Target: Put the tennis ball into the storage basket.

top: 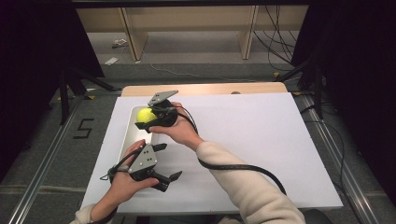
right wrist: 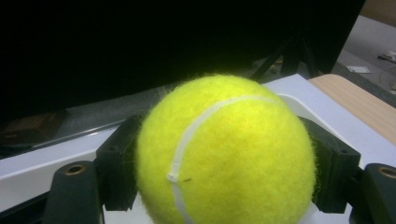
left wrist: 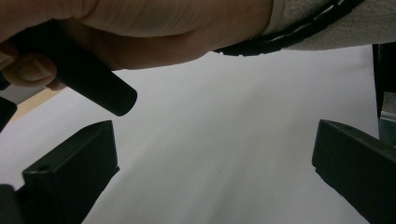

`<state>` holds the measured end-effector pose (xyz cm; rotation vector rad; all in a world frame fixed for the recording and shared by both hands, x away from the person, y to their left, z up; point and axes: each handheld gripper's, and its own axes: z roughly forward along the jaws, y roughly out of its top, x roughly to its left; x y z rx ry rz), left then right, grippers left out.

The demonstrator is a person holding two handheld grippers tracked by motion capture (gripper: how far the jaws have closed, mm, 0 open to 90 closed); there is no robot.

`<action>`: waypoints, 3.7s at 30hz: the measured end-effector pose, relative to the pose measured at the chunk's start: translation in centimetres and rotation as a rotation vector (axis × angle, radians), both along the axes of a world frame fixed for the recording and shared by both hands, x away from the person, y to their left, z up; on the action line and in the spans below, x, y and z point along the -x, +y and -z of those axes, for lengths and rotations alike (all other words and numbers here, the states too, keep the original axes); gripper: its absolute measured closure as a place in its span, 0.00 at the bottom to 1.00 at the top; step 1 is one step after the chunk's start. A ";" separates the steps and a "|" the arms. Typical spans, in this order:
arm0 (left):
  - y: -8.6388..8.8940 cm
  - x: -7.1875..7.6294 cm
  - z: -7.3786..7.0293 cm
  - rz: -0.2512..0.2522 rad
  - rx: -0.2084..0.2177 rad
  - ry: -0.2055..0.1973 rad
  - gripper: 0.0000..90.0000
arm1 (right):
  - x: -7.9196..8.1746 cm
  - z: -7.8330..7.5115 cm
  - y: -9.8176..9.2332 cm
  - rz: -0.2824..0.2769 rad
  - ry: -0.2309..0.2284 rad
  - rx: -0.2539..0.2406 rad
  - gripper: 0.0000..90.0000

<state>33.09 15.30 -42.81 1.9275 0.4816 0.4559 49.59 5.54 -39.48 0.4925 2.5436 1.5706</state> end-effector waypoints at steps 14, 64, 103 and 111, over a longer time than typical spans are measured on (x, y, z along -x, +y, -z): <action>-0.1 0.1 0.0 0.008 -0.002 0.001 0.00 | -0.9 0.9 1.6 -0.048 0.031 0.052 0.29; -0.1 0.2 0.1 0.016 -0.011 0.005 0.00 | -1.8 0.8 0.6 0.014 0.024 0.076 0.18; -0.1 0.1 0.1 0.005 -0.001 -0.001 0.00 | 1.1 -1.2 -15.8 0.233 -0.025 0.011 0.17; -0.1 0.2 0.1 -0.001 0.000 0.016 0.00 | 2.0 -0.8 -18.9 0.277 -0.017 0.008 0.17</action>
